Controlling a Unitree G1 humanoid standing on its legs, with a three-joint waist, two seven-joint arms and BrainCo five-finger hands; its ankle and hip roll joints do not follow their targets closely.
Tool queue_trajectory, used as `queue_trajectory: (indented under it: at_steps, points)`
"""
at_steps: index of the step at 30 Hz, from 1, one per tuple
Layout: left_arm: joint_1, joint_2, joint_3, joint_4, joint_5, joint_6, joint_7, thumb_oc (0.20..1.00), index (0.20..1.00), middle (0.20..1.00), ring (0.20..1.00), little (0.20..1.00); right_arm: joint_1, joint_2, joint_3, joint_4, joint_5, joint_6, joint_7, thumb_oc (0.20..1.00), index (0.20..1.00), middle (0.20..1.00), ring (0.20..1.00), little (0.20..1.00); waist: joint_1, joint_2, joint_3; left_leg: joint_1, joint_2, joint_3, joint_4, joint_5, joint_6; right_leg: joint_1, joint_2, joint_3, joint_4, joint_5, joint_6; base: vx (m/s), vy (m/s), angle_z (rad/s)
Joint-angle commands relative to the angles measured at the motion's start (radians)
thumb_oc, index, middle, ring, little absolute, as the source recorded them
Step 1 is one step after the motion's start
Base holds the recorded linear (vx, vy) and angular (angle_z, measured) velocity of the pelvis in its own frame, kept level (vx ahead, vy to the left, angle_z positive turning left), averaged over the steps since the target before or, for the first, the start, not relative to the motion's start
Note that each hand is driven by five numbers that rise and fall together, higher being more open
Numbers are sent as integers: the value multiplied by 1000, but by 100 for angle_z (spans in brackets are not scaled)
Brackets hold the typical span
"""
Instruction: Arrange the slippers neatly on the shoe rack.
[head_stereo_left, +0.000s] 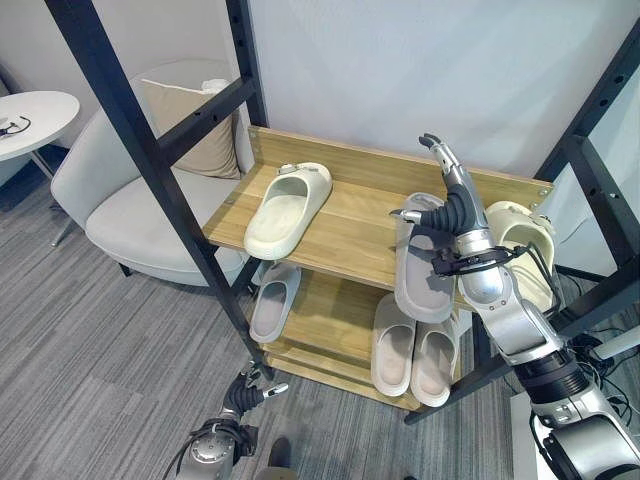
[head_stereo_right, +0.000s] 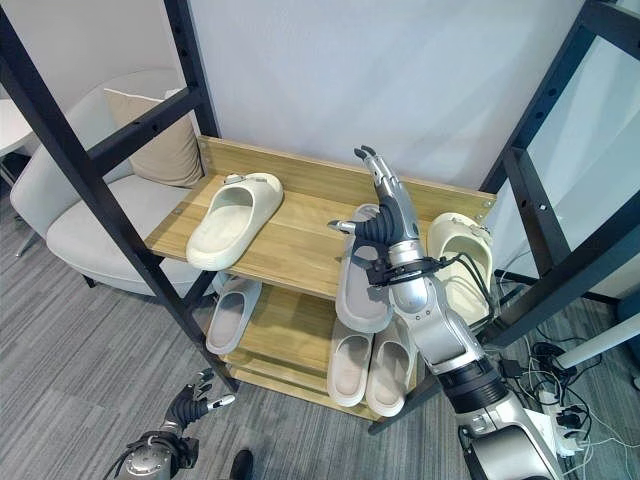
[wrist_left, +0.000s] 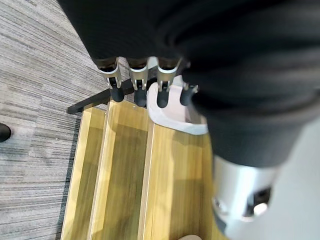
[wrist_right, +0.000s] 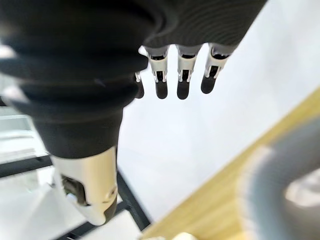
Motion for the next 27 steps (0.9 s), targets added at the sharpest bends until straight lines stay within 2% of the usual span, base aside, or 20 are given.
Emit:
queue_trajectory:
  at_steps: [1, 15, 24, 27]
  points:
    - [-54, 13, 16, 25, 2, -22, 5, 1000, 1000, 1000, 1000, 1000, -62, -63, -62, -62, 23, -58, -13, 1000, 1000, 1000, 1000, 1000, 17, 5, -19, 54, 14, 43, -1, -116, 23, 22, -25, 9, -1, -31, 32, 0, 0, 0]
    - [-42, 6, 43, 31, 25, -19, 0, 1000, 1000, 1000, 1000, 1000, 112, -117, -170, -102, -25, -48, 0, 1000, 1000, 1000, 1000, 1000, -18, 6, -25, 60, 15, 52, -1, -123, 25, 18, -23, 14, 1, -30, 34, -3, 2, -2]
    - [-38, 8, 24, 23, 19, -23, -7, 1000, 1000, 1000, 1000, 1000, 72, -109, -100, 70, -45, -17, -1, 1000, 1000, 1000, 1000, 1000, -5, 9, -19, 62, 13, 56, -1, -124, 26, 18, -27, 10, -1, -28, 34, 0, 1, -1]
    - [-41, 17, 6, 44, 5, -29, -4, 1000, 1000, 1000, 1000, 1000, -57, -107, -11, 214, -40, 12, -6, 1000, 1000, 1000, 1000, 1000, 20, 4, -10, 55, 9, 50, -1, -122, 27, 14, -29, 5, -2, -24, 34, 0, 0, 0]
